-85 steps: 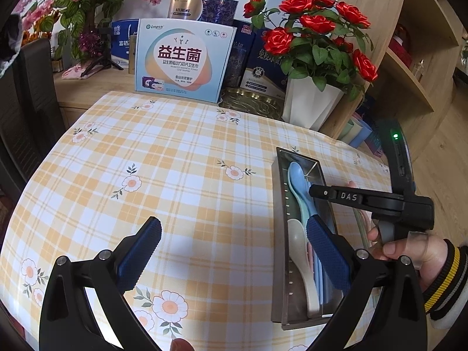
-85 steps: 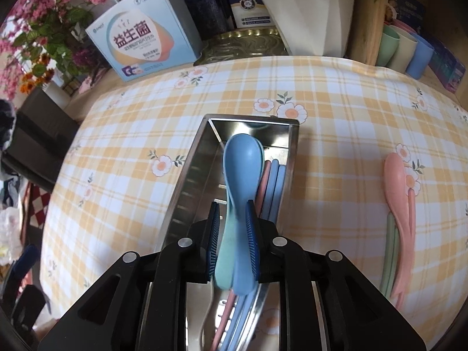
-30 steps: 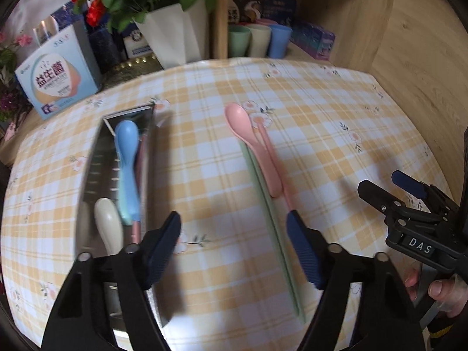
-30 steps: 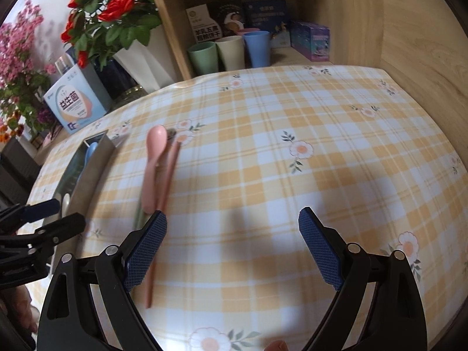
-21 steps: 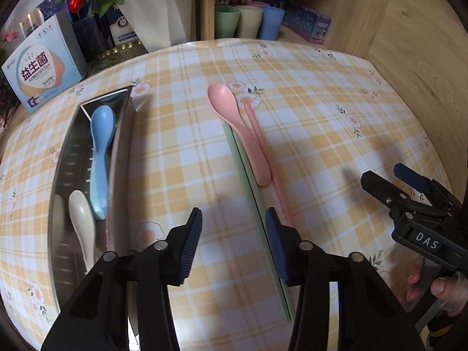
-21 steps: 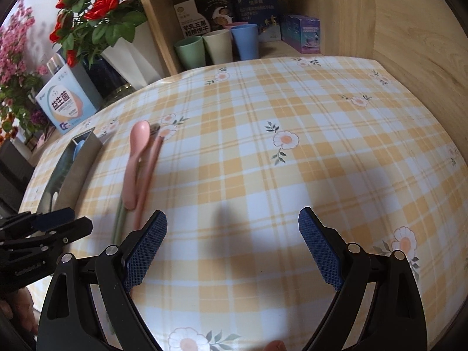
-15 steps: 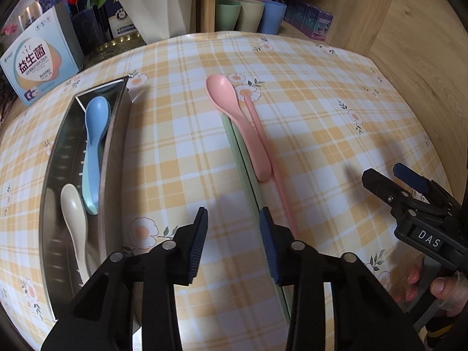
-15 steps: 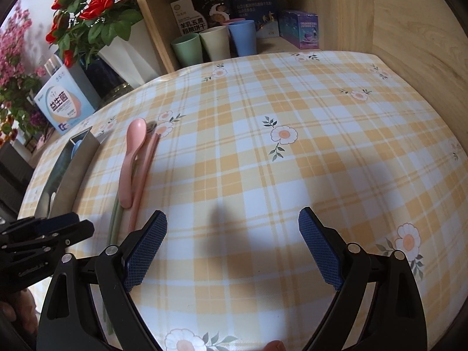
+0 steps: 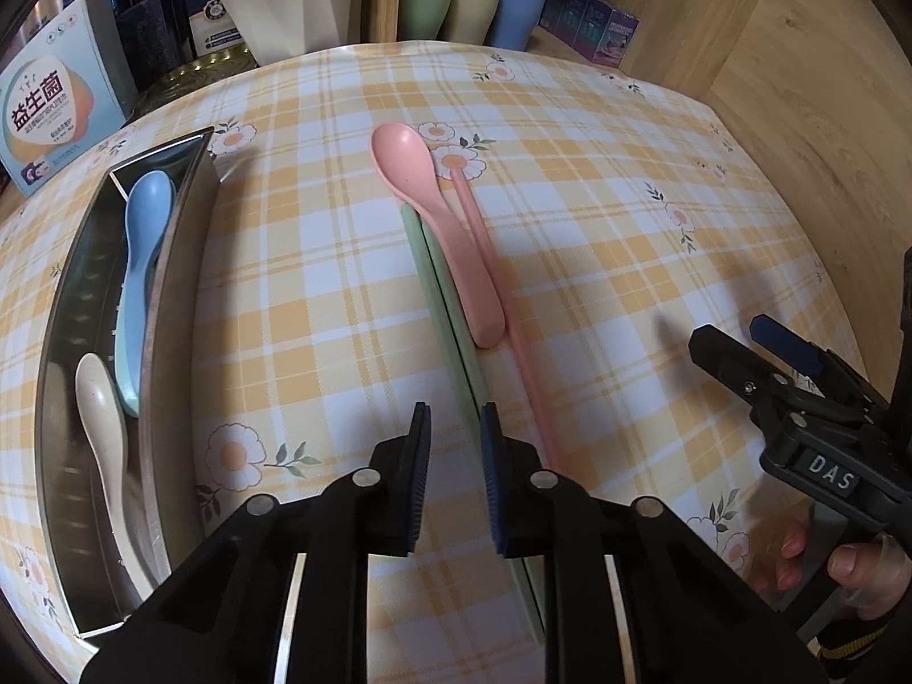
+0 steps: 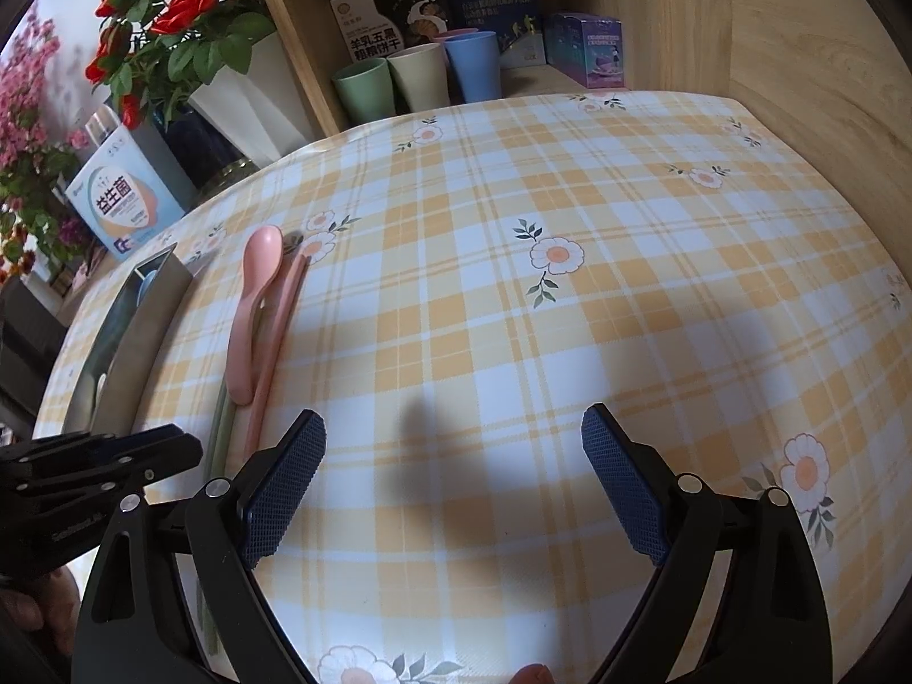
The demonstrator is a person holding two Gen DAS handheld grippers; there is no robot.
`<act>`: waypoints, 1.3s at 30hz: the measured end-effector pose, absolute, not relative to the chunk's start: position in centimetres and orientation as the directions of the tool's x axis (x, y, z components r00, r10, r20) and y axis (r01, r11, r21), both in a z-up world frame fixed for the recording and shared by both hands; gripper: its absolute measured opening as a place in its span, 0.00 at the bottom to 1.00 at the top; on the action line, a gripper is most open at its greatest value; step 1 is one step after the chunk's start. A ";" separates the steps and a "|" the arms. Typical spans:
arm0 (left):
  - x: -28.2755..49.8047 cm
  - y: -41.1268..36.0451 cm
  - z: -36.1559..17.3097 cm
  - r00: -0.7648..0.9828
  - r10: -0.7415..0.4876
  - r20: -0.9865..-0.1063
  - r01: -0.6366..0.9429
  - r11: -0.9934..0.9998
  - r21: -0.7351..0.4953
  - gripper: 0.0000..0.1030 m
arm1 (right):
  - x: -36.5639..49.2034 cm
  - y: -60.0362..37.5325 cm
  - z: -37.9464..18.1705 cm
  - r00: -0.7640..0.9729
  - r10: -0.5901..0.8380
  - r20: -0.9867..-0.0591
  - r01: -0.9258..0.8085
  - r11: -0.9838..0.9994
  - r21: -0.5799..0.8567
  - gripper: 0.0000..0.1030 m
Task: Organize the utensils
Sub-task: 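Reach the left tool to a green chopstick and close on it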
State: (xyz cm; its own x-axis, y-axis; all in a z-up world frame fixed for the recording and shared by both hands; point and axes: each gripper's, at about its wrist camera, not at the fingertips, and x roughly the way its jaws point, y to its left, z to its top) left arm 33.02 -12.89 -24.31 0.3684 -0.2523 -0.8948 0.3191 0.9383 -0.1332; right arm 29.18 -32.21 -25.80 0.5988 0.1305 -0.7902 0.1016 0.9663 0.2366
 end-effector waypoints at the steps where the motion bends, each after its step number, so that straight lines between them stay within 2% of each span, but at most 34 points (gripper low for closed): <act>1: 33.1 -12.9 -24.4 0.366 -0.253 -0.895 0.319 0.938 -0.135 0.16 | 29.2 -32.2 -25.8 0.599 0.130 -0.790 0.102 0.966 0.237 0.86; 13: 33.5 -13.1 -24.9 0.368 -0.241 -0.898 0.317 0.941 -0.123 0.15 | 29.2 -32.3 -26.2 0.589 0.137 -0.796 0.105 0.964 0.244 0.86; 28: 33.3 -14.1 -24.9 0.407 -0.177 -0.896 0.351 0.936 -0.025 0.15 | 29.2 -32.2 -26.6 0.577 0.140 -0.804 0.108 0.963 0.245 0.86; 39: 32.9 -12.5 -25.0 0.401 -0.174 -0.899 0.313 0.949 -0.044 0.18 | 29.1 -32.2 -26.6 0.579 0.149 -0.802 0.102 0.962 0.252 0.86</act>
State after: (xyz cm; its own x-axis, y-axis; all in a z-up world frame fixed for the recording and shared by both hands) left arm 32.94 -12.47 -25.02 0.4011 -0.1742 -0.8993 0.3132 0.9487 -0.0440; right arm 29.10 -32.20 -26.60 0.5790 0.1488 -0.8017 0.1022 0.9622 0.2524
